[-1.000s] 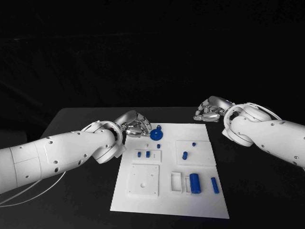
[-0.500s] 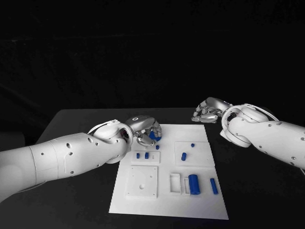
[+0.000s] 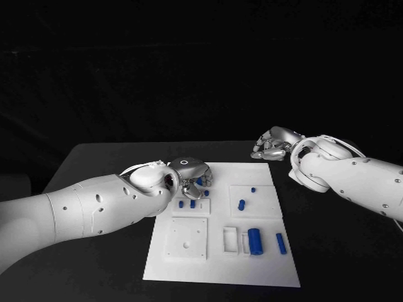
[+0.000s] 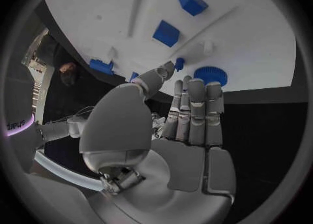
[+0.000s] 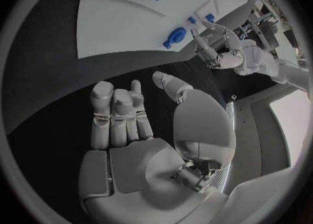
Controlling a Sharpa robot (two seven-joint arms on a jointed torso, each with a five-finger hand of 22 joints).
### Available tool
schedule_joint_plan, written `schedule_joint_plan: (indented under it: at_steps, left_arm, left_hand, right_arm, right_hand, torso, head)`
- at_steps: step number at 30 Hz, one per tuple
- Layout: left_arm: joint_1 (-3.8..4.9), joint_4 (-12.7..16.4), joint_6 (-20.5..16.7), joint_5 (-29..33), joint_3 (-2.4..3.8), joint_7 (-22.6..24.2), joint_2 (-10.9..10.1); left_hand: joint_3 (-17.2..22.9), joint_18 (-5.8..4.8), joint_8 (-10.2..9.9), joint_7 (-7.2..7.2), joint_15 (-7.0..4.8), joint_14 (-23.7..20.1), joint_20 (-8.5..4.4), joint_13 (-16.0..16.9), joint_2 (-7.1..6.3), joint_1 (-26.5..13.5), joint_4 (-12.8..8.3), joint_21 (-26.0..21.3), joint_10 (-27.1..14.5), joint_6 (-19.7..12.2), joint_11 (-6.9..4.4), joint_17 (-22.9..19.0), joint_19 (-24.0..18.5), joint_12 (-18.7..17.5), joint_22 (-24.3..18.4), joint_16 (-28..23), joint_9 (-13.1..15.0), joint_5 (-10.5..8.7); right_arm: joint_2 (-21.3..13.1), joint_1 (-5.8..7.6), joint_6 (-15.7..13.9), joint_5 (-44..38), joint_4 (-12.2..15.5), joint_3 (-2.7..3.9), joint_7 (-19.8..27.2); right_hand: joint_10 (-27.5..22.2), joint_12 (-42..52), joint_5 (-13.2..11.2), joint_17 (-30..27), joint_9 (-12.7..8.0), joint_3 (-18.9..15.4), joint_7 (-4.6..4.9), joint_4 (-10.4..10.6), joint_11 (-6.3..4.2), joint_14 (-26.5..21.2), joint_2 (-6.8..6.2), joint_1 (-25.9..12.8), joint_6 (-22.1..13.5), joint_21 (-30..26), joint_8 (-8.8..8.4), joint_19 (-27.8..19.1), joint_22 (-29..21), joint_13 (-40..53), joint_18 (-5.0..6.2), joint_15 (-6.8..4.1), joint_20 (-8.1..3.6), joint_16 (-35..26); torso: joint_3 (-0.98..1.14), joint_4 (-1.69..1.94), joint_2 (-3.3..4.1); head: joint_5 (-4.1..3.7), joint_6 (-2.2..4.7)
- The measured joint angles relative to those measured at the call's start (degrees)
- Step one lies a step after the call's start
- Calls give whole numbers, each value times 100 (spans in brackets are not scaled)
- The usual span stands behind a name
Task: Assemble the parts on the task board
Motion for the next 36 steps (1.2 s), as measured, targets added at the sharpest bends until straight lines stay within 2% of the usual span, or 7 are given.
schedule_joint_plan:
  at_steps: [5, 11, 16, 22, 26, 29, 36]
  left_arm:
    - [-12, -88, 56, -72, 1, -27, 61]
    - [-61, -174, 79, -114, 2, -41, 110]
    - [-73, -215, 78, -129, 2, -45, 137]
    - [-81, -240, 78, -138, 2, -45, 155]
    - [-97, -266, 78, -138, 2, -45, 175]
    - [-117, -280, 78, -138, 2, -45, 198]
    - [-127, -349, 81, -133, 2, -49, 250]
  left_hand:
    - [16, -2, 0, 2, 0, 0, 20, -26, 4, 4, 16, 0, -29, -2, 28, 8, 20, -71, 0, 20, -31, 0]
    - [44, -2, 0, 1, 0, 0, 21, -42, 70, 70, 44, 0, -29, -2, 28, 19, 19, -106, -1, 50, -61, 0]
    - [32, -2, -23, 1, 0, 0, 22, -59, 69, 70, 65, 31, -29, -2, 28, 21, 19, -133, -1, 62, -84, 0]
    - [44, -2, -23, 1, 0, 0, 22, -60, 75, 75, 106, 31, -29, -1, 27, 22, 19, -157, 4, 62, -101, 0]
    - [32, -2, -23, 0, 0, 0, 24, -60, 91, 92, 141, 31, 26, -1, -6, 35, 19, -157, 4, 90, -123, 0]
    - [48, -2, -23, 0, 0, 0, 32, -64, 122, 61, 157, 31, 64, -1, 13, 41, 28, -157, 3, 107, -135, 0]
    - [22, -2, -23, 0, 18, 23, 2, -65, 170, 58, 216, 54, 120, 0, 5, 53, 65, -178, 3, 138, -161, 0]
  right_arm:
    - [-5, 0, -46, 52, -7, 0, 42]
    - [-7, 1, -123, 193, -15, 0, 123]
    - [-8, 1, -161, 298, -16, 0, 184]
    - [9, 1, -175, 391, -14, 0, 243]
    - [11, 1, -177, 448, -15, 0, 282]
    - [18, 1, -178, 501, -24, 0, 318]
    - [27, 1, -177, 636, -27, 0, 403]
  right_hand:
    - [-144, -172, 0, -132, -14, 12, 84, -13, 58, -166, 24, -24, -165, -249, -67, -217, -39, -146, 0, 74, 75, -287]
    - [-588, -921, 22, -636, -14, 130, 256, -66, 214, -756, -7, -54, -419, -1201, -111, -1002, -468, -741, 3, 258, 404, -1352]
    - [-700, -1224, 22, -926, 40, 111, 325, -111, 286, -842, -8, -53, -489, -1722, -111, -1187, -741, -1198, 166, 305, 618, -1933]
    - [-943, -1540, 22, -1206, 84, 111, 379, -111, 385, -915, 23, -83, -583, -2371, -92, -1457, -1082, -1790, 312, 486, 888, -2781]
    - [-980, -2148, 22, -1491, 95, 152, 411, -152, 420, -1189, 47, -107, -614, -2829, -64, -1909, -1282, -2458, 365, 756, 1071, -3470]
    - [-1001, -2697, 22, -1698, 100, 168, 427, -181, 534, -1427, 55, -111, -630, -3128, -31, -2279, -1402, -3020, 379, 951, 1189, -3934]
    - [-884, -3510, 45, -2052, 72, 142, 420, -207, 689, -1713, 124, -42, -663, -3553, -32, -2735, -1551, -4044, 261, 1197, 1384, -4598]
  torso:
    - [-1, 2, -2]
    - [-1, 2, -3]
    - [-1, 2, -3]
    - [7, 0, -4]
    - [10, 1, -5]
    - [14, 4, -5]
    - [15, 6, -5]
  head:
    - [-11, -12]
    - [-19, -17]
    - [-30, -23]
    - [-36, -27]
    - [-36, -33]
    - [-40, -35]
    - [-43, -42]
